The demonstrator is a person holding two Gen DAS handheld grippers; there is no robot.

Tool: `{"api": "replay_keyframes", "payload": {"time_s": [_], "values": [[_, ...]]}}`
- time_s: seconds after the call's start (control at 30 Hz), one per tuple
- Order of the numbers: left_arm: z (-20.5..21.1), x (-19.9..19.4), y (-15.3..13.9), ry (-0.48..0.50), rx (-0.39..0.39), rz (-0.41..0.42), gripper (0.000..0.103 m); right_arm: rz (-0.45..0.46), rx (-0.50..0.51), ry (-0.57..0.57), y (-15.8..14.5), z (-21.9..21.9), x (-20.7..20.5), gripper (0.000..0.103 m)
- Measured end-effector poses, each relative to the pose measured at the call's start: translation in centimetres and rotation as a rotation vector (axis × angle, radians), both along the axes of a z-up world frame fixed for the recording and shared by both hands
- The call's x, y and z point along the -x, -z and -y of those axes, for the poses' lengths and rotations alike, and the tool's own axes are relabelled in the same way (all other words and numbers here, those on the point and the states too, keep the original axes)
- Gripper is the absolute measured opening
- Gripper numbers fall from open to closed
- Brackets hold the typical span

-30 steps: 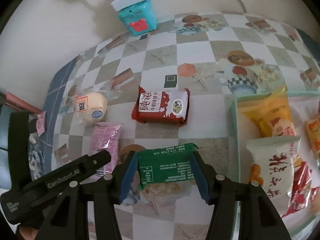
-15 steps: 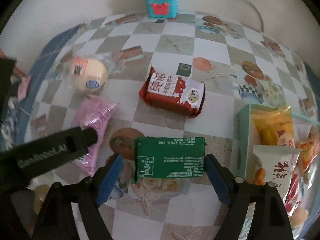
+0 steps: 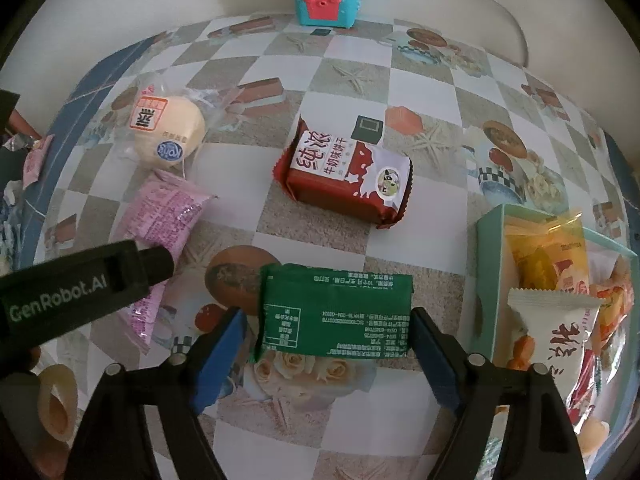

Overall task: Organize snacks
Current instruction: 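Grasp the green box with the right gripper, then carry the green box over the tray with the right gripper while the left carries the pink bag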

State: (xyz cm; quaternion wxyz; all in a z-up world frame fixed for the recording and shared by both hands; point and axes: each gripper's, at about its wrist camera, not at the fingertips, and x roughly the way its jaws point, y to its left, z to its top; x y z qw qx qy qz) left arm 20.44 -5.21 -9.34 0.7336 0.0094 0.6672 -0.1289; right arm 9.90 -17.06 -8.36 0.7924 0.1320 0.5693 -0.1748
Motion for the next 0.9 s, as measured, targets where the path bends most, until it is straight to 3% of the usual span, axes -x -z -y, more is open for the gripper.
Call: {"api": "replay_keyframes", "payload": {"time_s": [0.33,0.9], "values": [[0.0,0.7,-1.9,-0.012,0.002,0.027,0.06,0.042,-0.037,0.014,-1.5,2.0,1.5,0.068],[0.7,3.8,-10.3,-0.019,0.08,0.198,0.058,0.232,-0.006,0.085,-10.5,3.6,5.6,0.068]]}}
